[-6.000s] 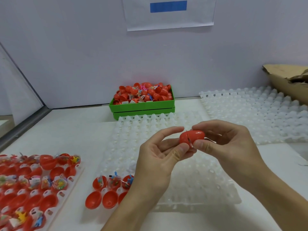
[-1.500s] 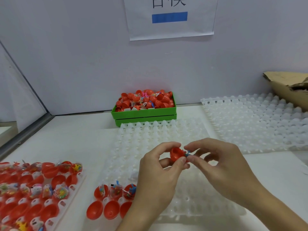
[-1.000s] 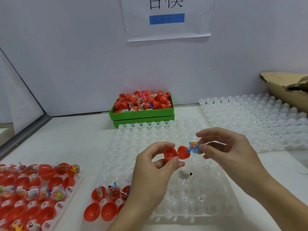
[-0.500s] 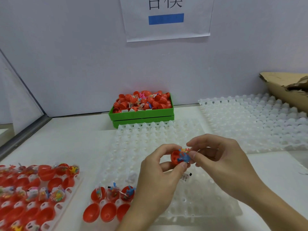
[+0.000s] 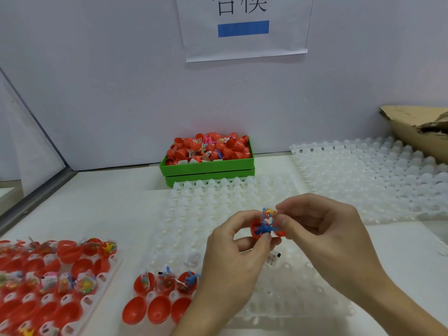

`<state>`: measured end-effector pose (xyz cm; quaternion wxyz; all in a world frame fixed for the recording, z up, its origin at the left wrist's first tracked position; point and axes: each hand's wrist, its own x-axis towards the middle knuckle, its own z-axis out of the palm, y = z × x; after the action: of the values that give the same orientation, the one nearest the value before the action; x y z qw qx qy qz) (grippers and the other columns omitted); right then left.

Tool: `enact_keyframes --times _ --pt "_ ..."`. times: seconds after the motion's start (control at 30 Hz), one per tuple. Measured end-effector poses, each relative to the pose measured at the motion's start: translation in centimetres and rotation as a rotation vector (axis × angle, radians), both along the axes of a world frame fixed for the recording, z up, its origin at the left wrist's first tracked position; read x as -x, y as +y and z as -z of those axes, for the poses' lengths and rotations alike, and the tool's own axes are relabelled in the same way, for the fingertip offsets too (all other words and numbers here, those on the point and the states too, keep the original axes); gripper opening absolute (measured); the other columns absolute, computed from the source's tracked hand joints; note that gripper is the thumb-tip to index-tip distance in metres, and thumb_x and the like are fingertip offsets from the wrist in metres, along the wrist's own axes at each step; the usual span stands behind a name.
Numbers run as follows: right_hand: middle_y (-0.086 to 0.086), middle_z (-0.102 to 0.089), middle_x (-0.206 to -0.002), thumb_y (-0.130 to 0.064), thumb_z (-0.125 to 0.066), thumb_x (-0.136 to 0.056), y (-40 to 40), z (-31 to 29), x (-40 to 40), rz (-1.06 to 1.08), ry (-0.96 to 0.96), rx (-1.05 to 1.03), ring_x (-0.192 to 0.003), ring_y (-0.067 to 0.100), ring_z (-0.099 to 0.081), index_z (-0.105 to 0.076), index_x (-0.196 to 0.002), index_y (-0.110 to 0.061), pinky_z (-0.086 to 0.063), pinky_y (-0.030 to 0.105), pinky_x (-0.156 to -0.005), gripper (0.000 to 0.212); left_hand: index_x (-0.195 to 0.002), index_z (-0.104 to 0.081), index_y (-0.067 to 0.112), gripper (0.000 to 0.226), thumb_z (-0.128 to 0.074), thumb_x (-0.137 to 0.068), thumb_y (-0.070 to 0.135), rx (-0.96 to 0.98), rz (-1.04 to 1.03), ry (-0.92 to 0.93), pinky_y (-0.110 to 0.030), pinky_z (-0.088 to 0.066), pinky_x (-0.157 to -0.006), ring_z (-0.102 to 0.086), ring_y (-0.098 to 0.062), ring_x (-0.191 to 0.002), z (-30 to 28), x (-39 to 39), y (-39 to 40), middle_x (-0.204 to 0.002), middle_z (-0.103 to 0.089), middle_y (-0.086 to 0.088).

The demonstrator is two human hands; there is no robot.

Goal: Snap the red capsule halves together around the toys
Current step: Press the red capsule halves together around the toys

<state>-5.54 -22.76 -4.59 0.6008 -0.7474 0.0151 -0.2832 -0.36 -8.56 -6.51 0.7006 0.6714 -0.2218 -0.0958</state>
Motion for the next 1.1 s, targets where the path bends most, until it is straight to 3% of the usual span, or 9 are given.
enact_keyframes --times 0.1,0.23,0.4,0.57,0.77,0.93,1.03,1.1 --pt "-0.006 -0.077 -0.079 -0.008 -0.074 -0.080 -0.1 -0.3 0.0 0.009 -0.005 0.035 -0.075 0.012 -0.074 -0.075 -0.082 -0.030 -0.059 0.031 -0.070 0.021 -0.106 -0.070 0.017 0.026 -0.062 -0.092 -0.003 0.008 0.006 0.015 -0.022 -0.059 -0.075 -0.076 -0.021 -0.084 0.0 0.0 0.0 -0.105 -0.074 0.002" --pt "-0.004 -0.076 -0.077 -0.005 -0.075 -0.081 -1.2 -0.8 0.0 0.082 -0.042 -0.017 -0.072 0.010 -0.072 -0.076 -0.078 -0.028 -0.055 0.019 -0.063 0.024 -0.105 -0.070 0.019 0.026 -0.064 -0.091 -0.002 0.011 -0.021 0.046 -0.023 -0.059 -0.075 -0.076 -0.022 -0.084 0.1 -0.1 0.0 -0.107 -0.072 0.001" --pt "-0.008 -0.073 -0.073 -0.001 -0.077 -0.078 -1.4 -1.0 0.3 0.069 -0.034 0.295 -0.066 0.013 -0.067 -0.075 -0.074 -0.028 -0.051 0.022 -0.059 0.027 -0.108 -0.068 0.021 0.028 -0.071 -0.088 0.002 -0.040 -0.020 0.008 -0.020 -0.057 -0.072 -0.076 -0.015 -0.085 0.1 0.0 0.0 -0.104 -0.074 0.003" --pt "-0.015 -0.069 -0.066 -0.001 -0.081 -0.074 -0.7 -0.3 0.4 0.042 -0.020 0.455 -0.061 0.012 -0.062 -0.076 -0.075 -0.032 -0.049 0.024 -0.056 0.031 -0.105 -0.069 0.025 0.027 -0.073 -0.087 0.006 -0.113 -0.030 -0.065 -0.014 -0.055 -0.069 -0.075 -0.009 -0.078 0.1 0.4 -0.1 -0.089 -0.076 0.007" --pt "-0.013 -0.070 -0.067 -0.004 -0.080 -0.076 -0.7 -0.3 0.5 0.005 0.015 0.463 -0.057 0.013 -0.055 -0.078 -0.079 -0.031 -0.046 0.023 -0.053 0.027 -0.106 -0.069 0.021 0.024 -0.068 -0.090 0.002 -0.138 -0.019 -0.154 -0.016 -0.057 -0.072 -0.075 -0.009 -0.081 0.2 0.5 -0.3 -0.100 -0.071 0.001" --pt "-0.012 -0.069 -0.063 -0.003 -0.081 -0.074 -0.1 -0.4 0.6 0.017 -0.033 0.395 -0.053 0.013 -0.057 -0.075 -0.078 -0.028 -0.047 0.026 -0.051 0.026 -0.105 -0.069 0.036 0.035 -0.067 -0.090 0.005 -0.135 -0.022 -0.228 -0.018 -0.058 -0.073 -0.074 -0.006 -0.087 0.4 0.6 -0.2 -0.100 -0.071 0.012" --pt "-0.013 -0.064 -0.058 -0.004 -0.084 -0.072 0.2 -0.3 0.5 0.049 -0.080 0.421 -0.052 0.011 -0.055 -0.072 -0.070 -0.026 -0.044 0.024 -0.049 0.024 -0.111 -0.066 0.040 0.037 -0.064 -0.089 0.009 -0.140 -0.020 -0.263 -0.019 -0.059 -0.074 -0.073 -0.005 -0.089 0.5 0.6 -0.1 -0.105 -0.069 0.016" --pt "-0.014 -0.062 -0.057 -0.005 -0.086 -0.070 0.1 -0.3 0.5 0.078 -0.095 0.459 -0.054 0.010 -0.054 -0.074 -0.069 -0.027 -0.043 0.020 -0.050 0.025 -0.103 -0.063 0.037 0.032 -0.062 -0.090 0.007 -0.132 -0.016 -0.305 -0.019 -0.059 -0.072 -0.074 -0.008 -0.083 0.5 0.7 -0.1 -0.101 -0.068 0.015"
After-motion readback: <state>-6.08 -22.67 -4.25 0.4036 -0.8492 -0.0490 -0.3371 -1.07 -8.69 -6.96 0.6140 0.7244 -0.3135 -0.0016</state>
